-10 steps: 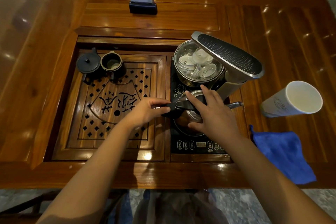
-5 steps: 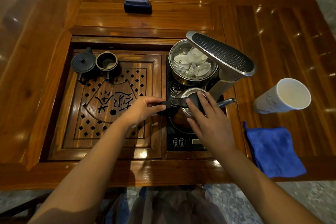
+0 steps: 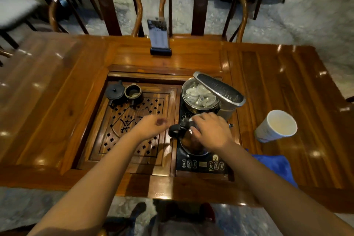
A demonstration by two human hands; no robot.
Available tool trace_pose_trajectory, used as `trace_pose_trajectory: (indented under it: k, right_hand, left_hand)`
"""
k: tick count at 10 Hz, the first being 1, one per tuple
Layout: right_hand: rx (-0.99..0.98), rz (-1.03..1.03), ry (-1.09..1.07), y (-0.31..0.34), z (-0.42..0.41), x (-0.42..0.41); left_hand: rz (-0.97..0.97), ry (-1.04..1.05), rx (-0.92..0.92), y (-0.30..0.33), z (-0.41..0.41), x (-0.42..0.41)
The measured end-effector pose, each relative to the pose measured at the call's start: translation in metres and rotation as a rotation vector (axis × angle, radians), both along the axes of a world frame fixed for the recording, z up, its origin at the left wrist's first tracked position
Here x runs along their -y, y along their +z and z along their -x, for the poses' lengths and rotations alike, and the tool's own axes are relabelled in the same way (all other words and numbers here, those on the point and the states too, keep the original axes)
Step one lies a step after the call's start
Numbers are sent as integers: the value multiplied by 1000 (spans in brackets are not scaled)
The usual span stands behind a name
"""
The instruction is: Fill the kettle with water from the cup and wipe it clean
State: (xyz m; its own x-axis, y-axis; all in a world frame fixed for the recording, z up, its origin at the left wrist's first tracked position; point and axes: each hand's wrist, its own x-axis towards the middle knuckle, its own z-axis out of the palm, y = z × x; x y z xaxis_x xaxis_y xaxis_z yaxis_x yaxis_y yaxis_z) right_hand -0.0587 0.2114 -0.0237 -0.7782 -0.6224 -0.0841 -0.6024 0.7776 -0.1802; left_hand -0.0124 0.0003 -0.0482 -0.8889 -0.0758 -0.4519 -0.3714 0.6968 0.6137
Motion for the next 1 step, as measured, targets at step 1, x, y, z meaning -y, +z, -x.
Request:
trace_pose_trajectory:
  k: [1]
  right_hand:
    - [144,-121,70,27,4,13]
  left_hand:
    - [168,-114,173,26,-11,1]
